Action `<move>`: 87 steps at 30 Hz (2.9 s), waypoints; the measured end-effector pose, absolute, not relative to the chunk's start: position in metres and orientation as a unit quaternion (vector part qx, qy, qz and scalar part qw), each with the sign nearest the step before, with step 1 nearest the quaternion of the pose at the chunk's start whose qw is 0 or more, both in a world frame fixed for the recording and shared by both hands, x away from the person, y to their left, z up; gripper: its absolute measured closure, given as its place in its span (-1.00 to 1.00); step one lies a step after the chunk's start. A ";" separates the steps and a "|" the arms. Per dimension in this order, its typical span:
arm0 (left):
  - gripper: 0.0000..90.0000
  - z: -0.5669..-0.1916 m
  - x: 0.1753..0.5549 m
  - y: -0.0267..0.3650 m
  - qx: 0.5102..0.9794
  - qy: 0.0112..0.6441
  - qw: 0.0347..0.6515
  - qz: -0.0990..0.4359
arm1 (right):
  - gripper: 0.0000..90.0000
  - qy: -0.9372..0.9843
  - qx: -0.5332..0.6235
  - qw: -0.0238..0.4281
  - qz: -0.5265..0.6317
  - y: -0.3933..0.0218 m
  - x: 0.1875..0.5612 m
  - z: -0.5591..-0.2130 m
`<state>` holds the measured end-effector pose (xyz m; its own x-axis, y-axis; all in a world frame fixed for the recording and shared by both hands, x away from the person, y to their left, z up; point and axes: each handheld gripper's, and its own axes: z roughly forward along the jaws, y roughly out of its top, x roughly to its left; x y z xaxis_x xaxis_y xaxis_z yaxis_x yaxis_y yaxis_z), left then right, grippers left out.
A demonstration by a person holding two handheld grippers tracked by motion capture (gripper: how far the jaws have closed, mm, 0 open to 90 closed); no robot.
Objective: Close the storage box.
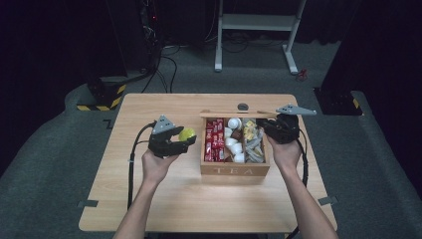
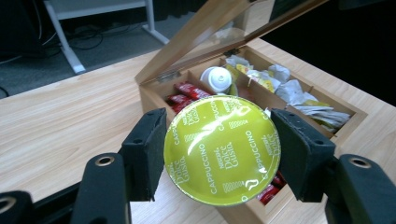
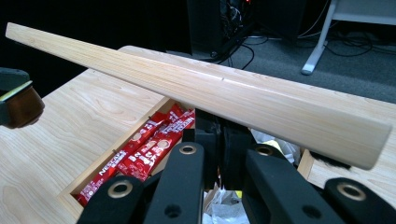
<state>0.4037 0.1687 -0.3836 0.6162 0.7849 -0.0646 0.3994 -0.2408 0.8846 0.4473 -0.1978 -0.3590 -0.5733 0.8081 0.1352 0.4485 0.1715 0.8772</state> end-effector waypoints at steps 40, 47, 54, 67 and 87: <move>-0.13 -0.398 0.385 0.234 0.727 0.450 0.465 0.229 | 0.95 0.746 0.417 0.180 0.488 -0.199 0.438 -0.364; -0.13 -0.405 0.382 0.240 0.727 0.459 0.455 0.234 | 0.95 0.746 0.415 0.181 0.488 -0.200 0.437 -0.365; -0.13 -0.413 0.380 0.243 0.726 0.466 0.446 0.240 | 0.95 0.744 0.415 0.178 0.493 -0.201 0.435 -0.366; -0.13 -0.433 0.379 0.242 0.730 0.476 0.426 0.241 | 0.95 0.745 0.412 0.177 0.493 -0.203 0.431 -0.370; -0.14 -0.461 0.385 0.226 0.744 0.483 0.397 0.236 | 0.95 0.746 0.413 0.177 0.492 -0.203 0.429 -0.371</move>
